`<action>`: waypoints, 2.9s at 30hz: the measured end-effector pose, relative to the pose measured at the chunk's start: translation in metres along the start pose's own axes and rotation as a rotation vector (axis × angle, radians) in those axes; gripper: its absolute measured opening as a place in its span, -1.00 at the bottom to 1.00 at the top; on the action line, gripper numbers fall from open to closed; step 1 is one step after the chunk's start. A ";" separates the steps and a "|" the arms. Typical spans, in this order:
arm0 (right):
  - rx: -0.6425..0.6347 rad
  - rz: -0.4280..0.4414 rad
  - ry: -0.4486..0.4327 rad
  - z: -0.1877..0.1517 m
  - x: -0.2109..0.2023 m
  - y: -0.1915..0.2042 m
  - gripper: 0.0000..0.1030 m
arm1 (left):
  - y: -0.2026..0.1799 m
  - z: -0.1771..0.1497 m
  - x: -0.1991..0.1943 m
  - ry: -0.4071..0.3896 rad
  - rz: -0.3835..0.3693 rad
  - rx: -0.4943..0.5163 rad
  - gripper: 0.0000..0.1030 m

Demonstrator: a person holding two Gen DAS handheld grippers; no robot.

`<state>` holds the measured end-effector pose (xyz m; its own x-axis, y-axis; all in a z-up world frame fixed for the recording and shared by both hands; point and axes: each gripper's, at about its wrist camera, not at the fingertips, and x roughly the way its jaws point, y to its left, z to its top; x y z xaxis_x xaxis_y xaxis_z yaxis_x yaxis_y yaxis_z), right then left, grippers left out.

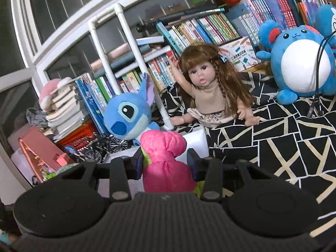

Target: Organize soft objects

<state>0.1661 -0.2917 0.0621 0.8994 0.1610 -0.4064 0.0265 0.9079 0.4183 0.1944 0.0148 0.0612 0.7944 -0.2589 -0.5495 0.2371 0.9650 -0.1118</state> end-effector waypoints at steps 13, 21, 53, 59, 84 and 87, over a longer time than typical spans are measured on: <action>0.001 -0.074 0.079 -0.005 0.049 -0.002 -0.09 | -0.004 0.000 0.040 0.067 0.022 -0.002 -0.28; -0.002 -0.096 0.114 -0.010 0.065 -0.003 -0.09 | -0.004 -0.001 0.047 0.083 0.026 0.004 -0.28; 0.032 -0.082 0.164 -0.021 0.078 -0.007 -0.05 | -0.003 -0.008 0.050 0.104 0.012 -0.001 -0.25; 0.017 -0.070 0.169 -0.021 0.074 -0.004 0.22 | -0.006 -0.007 0.046 0.099 0.006 0.003 -0.09; -0.099 0.048 0.140 -0.019 0.018 0.013 0.71 | -0.012 -0.012 -0.014 0.020 -0.063 -0.022 0.65; -0.120 0.061 0.139 -0.022 0.009 0.015 0.73 | -0.014 -0.017 -0.025 0.008 -0.077 -0.025 0.66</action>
<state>0.1650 -0.2684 0.0467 0.8286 0.2612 -0.4953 -0.0858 0.9333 0.3487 0.1618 0.0089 0.0622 0.7697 -0.3319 -0.5453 0.2832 0.9431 -0.1744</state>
